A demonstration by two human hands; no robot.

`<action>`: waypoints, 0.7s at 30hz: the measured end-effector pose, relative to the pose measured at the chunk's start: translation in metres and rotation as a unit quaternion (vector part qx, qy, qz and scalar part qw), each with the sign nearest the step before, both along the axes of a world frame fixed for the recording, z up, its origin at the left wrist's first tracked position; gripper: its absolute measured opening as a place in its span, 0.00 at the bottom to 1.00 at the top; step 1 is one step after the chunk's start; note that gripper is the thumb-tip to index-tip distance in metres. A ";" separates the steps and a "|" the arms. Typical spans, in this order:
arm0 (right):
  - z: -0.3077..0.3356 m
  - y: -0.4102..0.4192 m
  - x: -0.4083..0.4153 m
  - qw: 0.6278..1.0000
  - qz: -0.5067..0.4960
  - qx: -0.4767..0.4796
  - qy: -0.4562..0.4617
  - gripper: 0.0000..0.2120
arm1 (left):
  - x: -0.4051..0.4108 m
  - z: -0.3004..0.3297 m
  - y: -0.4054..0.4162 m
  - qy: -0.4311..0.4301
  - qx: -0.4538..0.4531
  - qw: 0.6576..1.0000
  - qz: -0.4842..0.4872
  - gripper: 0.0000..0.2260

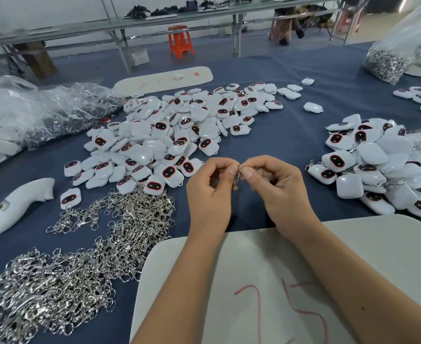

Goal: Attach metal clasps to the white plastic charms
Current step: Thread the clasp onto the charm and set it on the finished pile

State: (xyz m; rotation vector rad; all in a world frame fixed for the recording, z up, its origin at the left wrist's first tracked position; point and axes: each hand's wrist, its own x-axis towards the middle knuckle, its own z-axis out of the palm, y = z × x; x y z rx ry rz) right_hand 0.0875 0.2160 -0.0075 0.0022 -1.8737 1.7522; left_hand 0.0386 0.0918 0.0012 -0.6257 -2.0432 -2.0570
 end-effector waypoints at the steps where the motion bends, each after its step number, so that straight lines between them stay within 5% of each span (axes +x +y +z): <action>1: -0.001 0.000 -0.001 1.000 0.010 -0.021 -0.002 0.07 | 0.000 0.001 0.000 -0.007 0.014 1.000 -0.006 0.05; 6: -0.001 0.008 -0.002 0.995 0.039 -0.094 -0.023 0.05 | 0.001 0.002 -0.002 -0.015 0.030 0.999 -0.028 0.05; 21: -0.001 0.008 -0.003 0.994 0.047 -0.051 -0.079 0.07 | -0.003 -0.001 -0.010 0.009 -0.067 0.996 -0.051 0.03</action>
